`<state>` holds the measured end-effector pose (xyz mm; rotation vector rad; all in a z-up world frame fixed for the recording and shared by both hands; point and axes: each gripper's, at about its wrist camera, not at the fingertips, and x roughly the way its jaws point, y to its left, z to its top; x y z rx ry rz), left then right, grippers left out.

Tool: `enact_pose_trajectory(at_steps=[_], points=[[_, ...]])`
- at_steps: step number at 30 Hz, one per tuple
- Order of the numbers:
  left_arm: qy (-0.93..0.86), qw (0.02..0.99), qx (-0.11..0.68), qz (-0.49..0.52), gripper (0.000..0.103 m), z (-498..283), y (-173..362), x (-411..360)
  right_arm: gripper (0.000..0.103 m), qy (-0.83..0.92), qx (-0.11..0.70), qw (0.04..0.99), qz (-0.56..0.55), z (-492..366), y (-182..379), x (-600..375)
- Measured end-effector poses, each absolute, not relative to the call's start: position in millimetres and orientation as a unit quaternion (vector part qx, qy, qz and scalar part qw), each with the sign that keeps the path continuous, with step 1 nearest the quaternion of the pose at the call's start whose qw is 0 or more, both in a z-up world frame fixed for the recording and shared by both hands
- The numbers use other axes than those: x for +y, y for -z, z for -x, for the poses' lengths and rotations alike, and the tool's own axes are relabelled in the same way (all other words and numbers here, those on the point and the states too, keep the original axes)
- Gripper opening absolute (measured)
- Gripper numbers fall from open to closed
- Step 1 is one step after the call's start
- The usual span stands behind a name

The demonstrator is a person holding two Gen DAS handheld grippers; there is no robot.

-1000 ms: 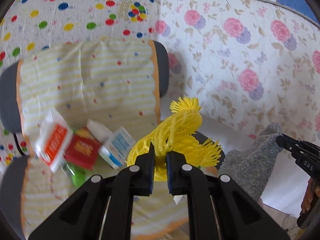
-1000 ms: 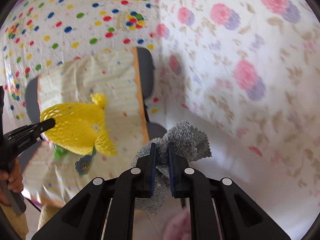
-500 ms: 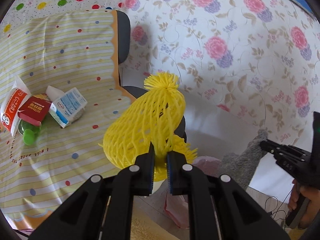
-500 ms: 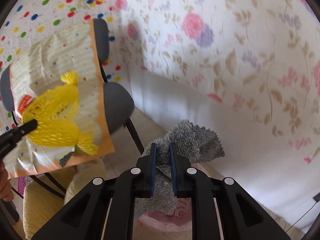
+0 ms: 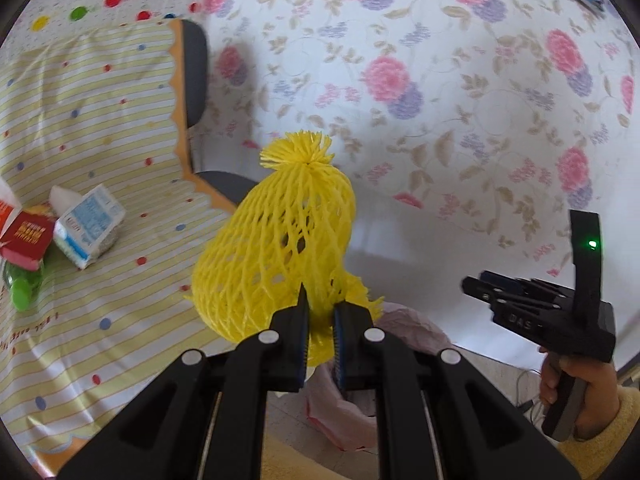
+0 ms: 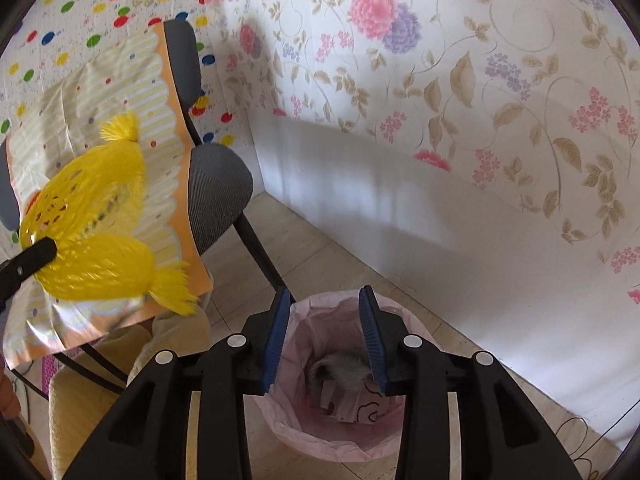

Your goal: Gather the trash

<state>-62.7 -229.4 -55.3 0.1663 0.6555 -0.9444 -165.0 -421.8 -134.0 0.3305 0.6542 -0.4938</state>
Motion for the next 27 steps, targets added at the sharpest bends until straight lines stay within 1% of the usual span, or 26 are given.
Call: enact_pose_trajectory(at_steps=[4,8,15,18,20,22,24,27], points=[[0.484,0.819,0.295,-0.09,0.008,82.4,47.3,-247.2,0.038,0.253,0.296,0.906,-0.166,179.7,124.4,-429.5],[0.515,0.796,0.3,-0.106,0.008,94.7,59.1,-274.3,0.038,0.277,0.272,0.905,-0.176,201.2,116.3,-442.5],[0.543,0.739,0.373,-0.142,0.009,89.7,132.3,-333.2,0.039,0.291,0.273,0.897,-0.192,214.9,126.5,-459.4],[0.547,0.725,0.389,-0.156,0.009,89.2,158.4,-350.3,0.039,0.29,0.279,0.894,-0.198,213.2,133.7,-463.4],[0.546,0.722,0.392,-0.165,0.018,86.7,171.1,-358.8,0.039,0.289,0.282,0.892,-0.202,210.7,137.4,-465.3],[0.541,0.724,0.392,-0.17,0.04,83.8,177.4,-363.5,0.039,0.288,0.286,0.891,-0.202,208.7,140.5,-465.9],[0.54,0.725,0.395,-0.164,0.045,79.3,181.7,-364.1,0.039,0.287,0.288,0.891,-0.203,206.6,141.7,-465.3],[0.529,0.728,0.404,-0.162,0.046,69.1,184.7,-358.7,0.039,0.282,0.294,0.89,-0.204,201.9,143.2,-463.3]])
